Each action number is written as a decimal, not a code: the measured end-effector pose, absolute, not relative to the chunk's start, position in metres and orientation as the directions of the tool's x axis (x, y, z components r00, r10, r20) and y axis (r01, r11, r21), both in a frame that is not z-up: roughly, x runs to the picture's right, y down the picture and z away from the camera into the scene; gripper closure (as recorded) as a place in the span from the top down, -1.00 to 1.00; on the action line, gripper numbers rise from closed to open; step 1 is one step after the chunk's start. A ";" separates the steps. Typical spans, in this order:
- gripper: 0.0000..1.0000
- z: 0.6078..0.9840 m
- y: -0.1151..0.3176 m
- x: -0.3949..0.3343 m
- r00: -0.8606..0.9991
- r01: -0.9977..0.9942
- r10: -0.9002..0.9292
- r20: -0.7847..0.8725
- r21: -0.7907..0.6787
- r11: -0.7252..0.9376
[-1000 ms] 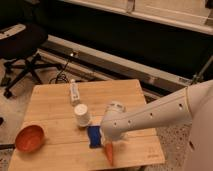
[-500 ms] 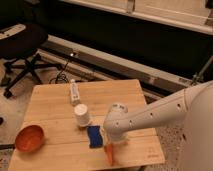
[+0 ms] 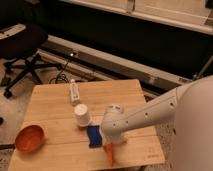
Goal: Place the pepper in the ceramic bowl
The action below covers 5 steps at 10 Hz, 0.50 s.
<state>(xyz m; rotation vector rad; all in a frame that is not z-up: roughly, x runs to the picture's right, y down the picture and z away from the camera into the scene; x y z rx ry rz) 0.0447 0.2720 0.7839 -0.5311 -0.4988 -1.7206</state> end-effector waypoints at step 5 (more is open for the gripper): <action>-0.64 0.783 0.272 0.042 -0.193 0.968 -0.796 0.574 -0.023 -0.252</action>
